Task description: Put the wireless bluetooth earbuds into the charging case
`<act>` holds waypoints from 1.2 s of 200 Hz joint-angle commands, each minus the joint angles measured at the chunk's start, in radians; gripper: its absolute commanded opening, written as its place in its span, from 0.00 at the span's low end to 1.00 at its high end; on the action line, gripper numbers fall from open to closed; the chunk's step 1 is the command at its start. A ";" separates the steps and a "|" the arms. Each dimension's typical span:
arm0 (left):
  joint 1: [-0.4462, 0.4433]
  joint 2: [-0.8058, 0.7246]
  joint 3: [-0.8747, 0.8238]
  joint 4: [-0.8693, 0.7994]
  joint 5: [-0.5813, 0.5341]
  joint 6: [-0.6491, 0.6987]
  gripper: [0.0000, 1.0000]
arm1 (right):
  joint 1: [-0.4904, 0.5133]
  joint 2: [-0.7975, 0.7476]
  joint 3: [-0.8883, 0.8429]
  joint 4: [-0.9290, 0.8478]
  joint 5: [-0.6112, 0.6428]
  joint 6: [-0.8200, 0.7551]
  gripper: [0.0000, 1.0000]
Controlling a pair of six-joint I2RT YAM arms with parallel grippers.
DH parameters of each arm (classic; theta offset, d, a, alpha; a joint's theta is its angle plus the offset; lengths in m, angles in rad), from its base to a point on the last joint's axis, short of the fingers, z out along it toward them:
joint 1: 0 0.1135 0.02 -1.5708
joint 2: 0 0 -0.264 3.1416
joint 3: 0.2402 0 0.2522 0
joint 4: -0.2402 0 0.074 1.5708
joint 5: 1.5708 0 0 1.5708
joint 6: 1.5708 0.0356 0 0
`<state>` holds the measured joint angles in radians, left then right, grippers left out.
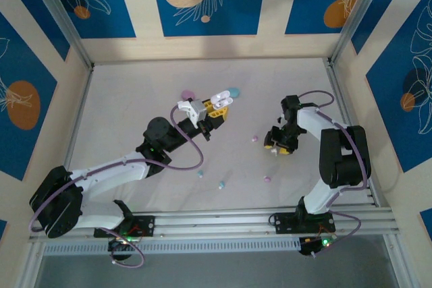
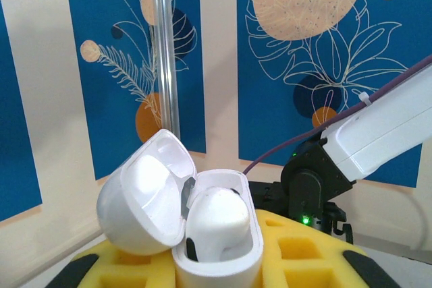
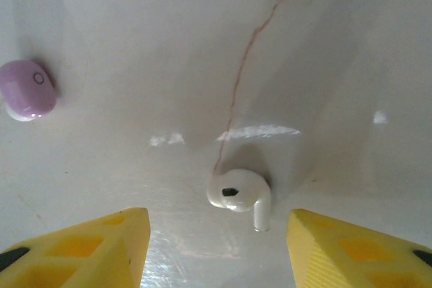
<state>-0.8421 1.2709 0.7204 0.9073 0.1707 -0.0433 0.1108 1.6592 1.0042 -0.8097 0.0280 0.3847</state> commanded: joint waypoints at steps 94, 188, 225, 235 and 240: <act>-0.009 -0.019 0.006 0.021 -0.008 -0.003 0.15 | 0.062 0.095 0.103 -0.066 0.113 -0.121 0.48; -0.009 -0.039 -0.013 0.010 -0.026 0.003 0.15 | 0.074 0.159 0.126 -0.084 0.100 -0.159 0.39; -0.008 -0.038 -0.012 0.012 -0.027 0.005 0.15 | 0.079 0.182 0.129 -0.083 0.113 -0.156 0.38; -0.007 -0.038 -0.014 0.012 -0.029 0.005 0.15 | 0.081 0.182 0.128 -0.081 0.114 -0.156 0.37; -0.008 -0.038 -0.015 0.011 -0.030 0.005 0.15 | 0.081 0.183 0.127 -0.079 0.114 -0.155 0.37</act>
<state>-0.8421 1.2556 0.7132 0.8974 0.1547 -0.0448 0.1799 1.8160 1.1236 -0.8768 0.1387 0.2382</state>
